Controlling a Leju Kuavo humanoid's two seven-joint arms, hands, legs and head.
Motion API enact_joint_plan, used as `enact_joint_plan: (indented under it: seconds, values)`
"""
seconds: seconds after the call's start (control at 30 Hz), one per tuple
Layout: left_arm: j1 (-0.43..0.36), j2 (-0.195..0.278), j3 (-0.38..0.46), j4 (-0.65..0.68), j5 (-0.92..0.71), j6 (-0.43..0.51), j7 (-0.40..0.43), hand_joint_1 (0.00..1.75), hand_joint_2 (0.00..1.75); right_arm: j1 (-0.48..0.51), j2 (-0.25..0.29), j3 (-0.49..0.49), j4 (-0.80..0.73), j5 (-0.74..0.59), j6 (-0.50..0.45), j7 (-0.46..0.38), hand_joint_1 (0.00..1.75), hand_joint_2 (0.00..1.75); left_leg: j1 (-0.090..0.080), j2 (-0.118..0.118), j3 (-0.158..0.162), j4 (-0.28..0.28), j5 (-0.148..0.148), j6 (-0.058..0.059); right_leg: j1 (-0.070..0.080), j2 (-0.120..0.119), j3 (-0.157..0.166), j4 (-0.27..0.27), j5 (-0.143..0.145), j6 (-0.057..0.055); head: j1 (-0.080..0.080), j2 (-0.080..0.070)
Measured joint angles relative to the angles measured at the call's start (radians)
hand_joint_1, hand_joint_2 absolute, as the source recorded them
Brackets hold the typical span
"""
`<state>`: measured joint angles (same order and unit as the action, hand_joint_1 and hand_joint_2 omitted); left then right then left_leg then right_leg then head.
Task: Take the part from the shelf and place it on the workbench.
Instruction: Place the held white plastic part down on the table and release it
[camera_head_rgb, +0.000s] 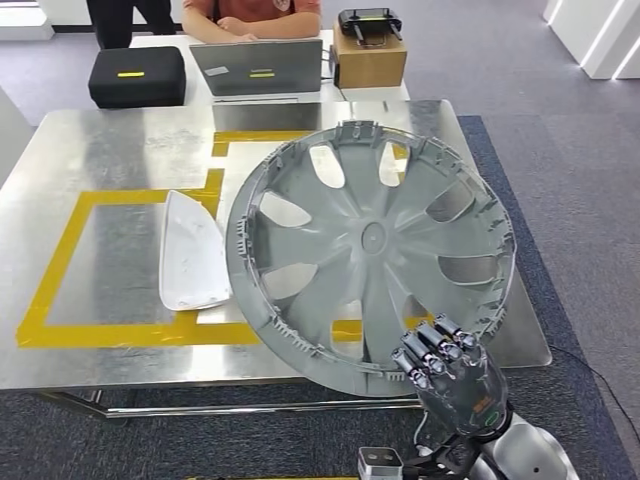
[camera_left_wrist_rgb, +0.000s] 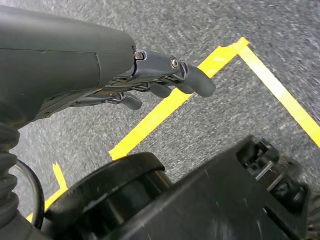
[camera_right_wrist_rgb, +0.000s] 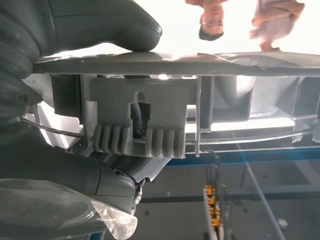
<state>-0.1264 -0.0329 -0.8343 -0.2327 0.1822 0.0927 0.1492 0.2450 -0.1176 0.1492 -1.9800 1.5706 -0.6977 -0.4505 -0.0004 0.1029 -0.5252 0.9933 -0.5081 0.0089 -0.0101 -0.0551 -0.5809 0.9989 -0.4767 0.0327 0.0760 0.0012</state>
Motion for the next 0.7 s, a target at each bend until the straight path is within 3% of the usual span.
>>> enact_joint_plan:
  seconds: [0.03,0.1,0.13,0.2,0.23,0.27,0.3,0.33,0.4,0.43,0.5,0.57,0.7]
  values:
    - [-0.001,0.000,0.000,0.000,-0.001,0.000,0.000,0.00,1.75,0.000,0.000,0.002,0.000,0.000,0.000,0.006,1.68,1.75,0.001,0.005,0.002,0.000,-0.002,-0.004,0.000,0.009,-0.001,0.001,0.000,-0.006,0.000,0.000]
    - [-0.002,-0.001,0.000,0.000,-0.004,0.000,0.000,0.00,1.75,0.000,-0.001,0.006,0.001,0.000,0.000,0.016,1.68,1.75,0.005,-0.021,-0.002,0.022,-0.023,-0.015,-0.003,0.020,-0.001,-0.001,0.001,-0.017,-0.002,0.000]
    - [-0.002,-0.001,0.000,0.000,-0.004,0.000,0.000,0.00,1.75,-0.002,-0.002,0.009,0.001,0.000,0.000,0.019,1.68,1.75,0.007,-0.045,-0.019,0.062,-0.049,-0.020,-0.005,0.024,0.000,-0.003,0.002,-0.023,-0.004,0.000]
    - [0.000,-0.001,0.000,0.000,-0.004,0.000,0.000,0.00,1.75,-0.004,-0.002,0.012,0.001,0.000,0.000,0.018,1.68,1.75,0.010,-0.087,-0.079,0.196,-0.117,-0.023,-0.004,0.033,0.000,-0.003,0.002,-0.031,-0.006,0.000]
    - [0.000,-0.001,0.000,0.000,-0.004,0.000,-0.001,0.00,1.75,-0.004,-0.002,0.012,0.001,0.000,0.000,0.017,1.68,1.75,0.010,-0.094,-0.109,0.259,-0.140,-0.023,-0.003,0.039,0.000,-0.003,0.002,-0.032,-0.006,0.000]
    - [0.000,-0.001,0.001,0.000,-0.004,0.000,-0.001,0.00,1.75,-0.004,-0.002,0.013,0.001,0.000,0.000,0.016,1.68,1.75,0.009,-0.096,-0.126,0.293,-0.144,-0.022,-0.001,0.044,0.001,-0.002,0.002,-0.033,-0.006,0.000]
    - [-0.001,-0.001,0.001,0.000,-0.005,0.000,-0.002,0.00,1.75,-0.004,-0.002,0.013,0.001,0.000,0.000,0.016,1.68,1.75,0.009,-0.096,-0.125,0.290,-0.128,-0.019,0.000,0.050,0.002,-0.002,0.002,-0.033,-0.006,0.000]
    - [-0.002,-0.001,0.001,0.000,-0.005,0.000,-0.002,0.00,1.75,-0.004,-0.002,0.014,0.001,0.000,0.000,0.015,1.68,1.75,0.009,-0.097,-0.108,0.248,-0.094,-0.015,0.002,0.056,0.003,-0.002,0.002,-0.033,-0.006,0.000]
    - [-0.001,0.000,0.000,0.000,-0.005,0.000,-0.001,0.00,1.75,-0.004,-0.002,0.016,0.001,0.000,0.000,0.013,1.68,1.75,0.006,-0.102,-0.050,0.112,-0.021,-0.002,0.004,0.066,0.006,-0.001,0.001,-0.031,-0.006,0.000]
    - [-0.001,0.001,0.000,0.000,-0.005,0.000,0.000,0.00,1.75,-0.005,-0.002,0.016,0.001,0.000,0.000,0.012,1.68,1.75,0.005,-0.105,-0.027,0.057,-0.002,0.002,0.006,0.070,0.003,0.001,0.002,-0.028,-0.006,0.000]
    - [0.000,0.000,0.000,0.000,-0.005,0.000,0.000,0.00,1.75,-0.006,-0.002,0.017,0.001,0.000,0.000,0.010,1.68,1.75,0.004,-0.108,-0.013,0.012,0.003,0.000,0.008,0.073,-0.005,0.006,0.000,-0.027,-0.004,0.000]
    - [0.001,-0.002,0.000,0.000,-0.005,0.000,0.000,0.00,1.75,-0.007,-0.002,0.017,0.001,0.000,0.000,0.009,1.68,1.75,0.003,-0.108,-0.014,0.007,0.004,-0.006,0.007,0.073,-0.008,0.007,0.000,-0.028,-0.003,0.000]
    - [0.001,-0.001,0.000,0.000,-0.005,0.000,0.000,0.00,1.75,-0.008,-0.002,0.019,0.001,0.000,0.000,0.006,1.68,1.75,-0.002,-0.109,-0.015,0.008,0.005,-0.001,0.002,0.073,-0.006,0.000,0.007,-0.019,-0.003,0.000]
